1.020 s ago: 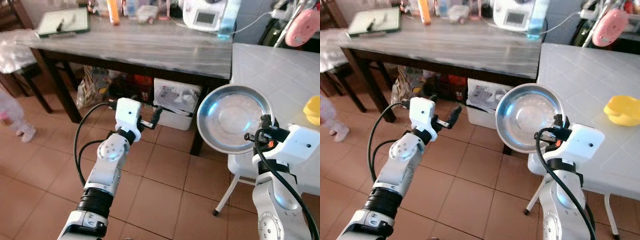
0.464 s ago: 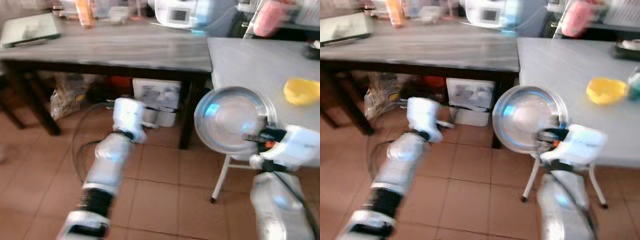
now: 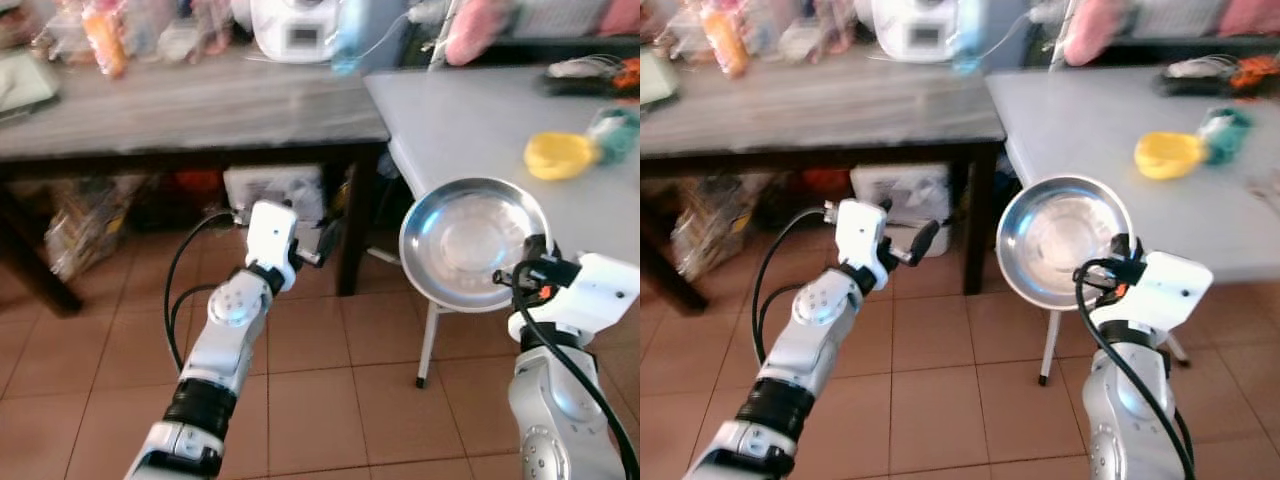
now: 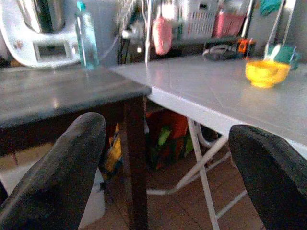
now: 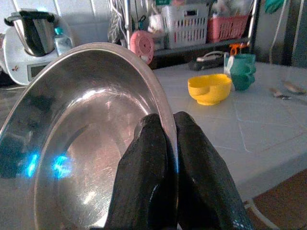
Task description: Setting the table
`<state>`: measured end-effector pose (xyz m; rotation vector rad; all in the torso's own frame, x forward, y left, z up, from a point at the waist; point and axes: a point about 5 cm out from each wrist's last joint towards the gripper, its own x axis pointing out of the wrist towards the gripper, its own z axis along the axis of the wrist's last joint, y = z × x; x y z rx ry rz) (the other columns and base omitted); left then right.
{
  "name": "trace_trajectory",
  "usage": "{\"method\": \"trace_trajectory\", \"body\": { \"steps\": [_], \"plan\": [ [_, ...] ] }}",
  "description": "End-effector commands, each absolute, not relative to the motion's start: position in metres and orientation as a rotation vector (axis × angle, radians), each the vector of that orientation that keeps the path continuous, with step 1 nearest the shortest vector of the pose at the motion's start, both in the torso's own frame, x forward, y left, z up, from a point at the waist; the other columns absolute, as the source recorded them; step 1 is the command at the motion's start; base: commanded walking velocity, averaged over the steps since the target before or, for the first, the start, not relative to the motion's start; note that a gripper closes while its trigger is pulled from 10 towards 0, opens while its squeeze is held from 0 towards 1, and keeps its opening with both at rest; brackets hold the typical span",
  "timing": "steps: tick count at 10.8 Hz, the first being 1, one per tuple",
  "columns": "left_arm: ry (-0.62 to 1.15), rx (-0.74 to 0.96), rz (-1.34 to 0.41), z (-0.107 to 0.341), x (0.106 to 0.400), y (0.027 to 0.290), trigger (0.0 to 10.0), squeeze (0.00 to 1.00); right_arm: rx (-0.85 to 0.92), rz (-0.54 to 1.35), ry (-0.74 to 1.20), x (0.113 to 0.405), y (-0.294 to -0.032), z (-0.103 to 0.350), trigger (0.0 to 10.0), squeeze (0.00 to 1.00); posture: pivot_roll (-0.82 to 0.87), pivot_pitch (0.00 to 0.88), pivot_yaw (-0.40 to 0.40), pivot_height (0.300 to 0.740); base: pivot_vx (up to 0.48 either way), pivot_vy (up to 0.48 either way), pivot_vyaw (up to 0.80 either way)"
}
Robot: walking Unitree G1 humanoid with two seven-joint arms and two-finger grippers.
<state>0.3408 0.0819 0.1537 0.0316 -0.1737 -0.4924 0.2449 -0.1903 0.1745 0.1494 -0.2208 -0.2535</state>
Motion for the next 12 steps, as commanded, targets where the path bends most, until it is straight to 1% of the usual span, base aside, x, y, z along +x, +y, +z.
{"method": "trace_trajectory", "body": {
  "steps": [1,3,7,12],
  "plan": [
    [-0.154,0.045,-0.462,0.1490,0.3410,0.0917,10.0,0.00,0.164,-0.225,-0.237,0.2451,-0.1838,0.1777,10.0,0.00,0.09,0.100,-0.004,0.740,0.000,0.458,0.00],
    [-0.153,0.056,-0.421,0.1476,0.3419,0.0946,10.0,0.00,0.159,-0.217,-0.232,0.2462,-0.1839,0.1765,10.0,0.00,0.09,0.100,-0.008,0.740,0.000,0.354,0.00],
    [-0.185,0.064,-0.375,0.1510,0.3428,0.0955,10.0,0.00,0.129,-0.199,-0.232,0.2469,-0.1834,0.1768,10.0,0.00,0.09,0.098,-0.014,0.740,0.000,0.000,0.00],
    [-0.188,0.081,-0.359,0.1520,0.3451,0.0929,10.0,0.00,0.122,-0.198,-0.232,0.2475,-0.1834,0.1757,10.0,0.00,0.08,0.096,-0.009,0.740,0.000,0.000,0.79]
  ]
}}
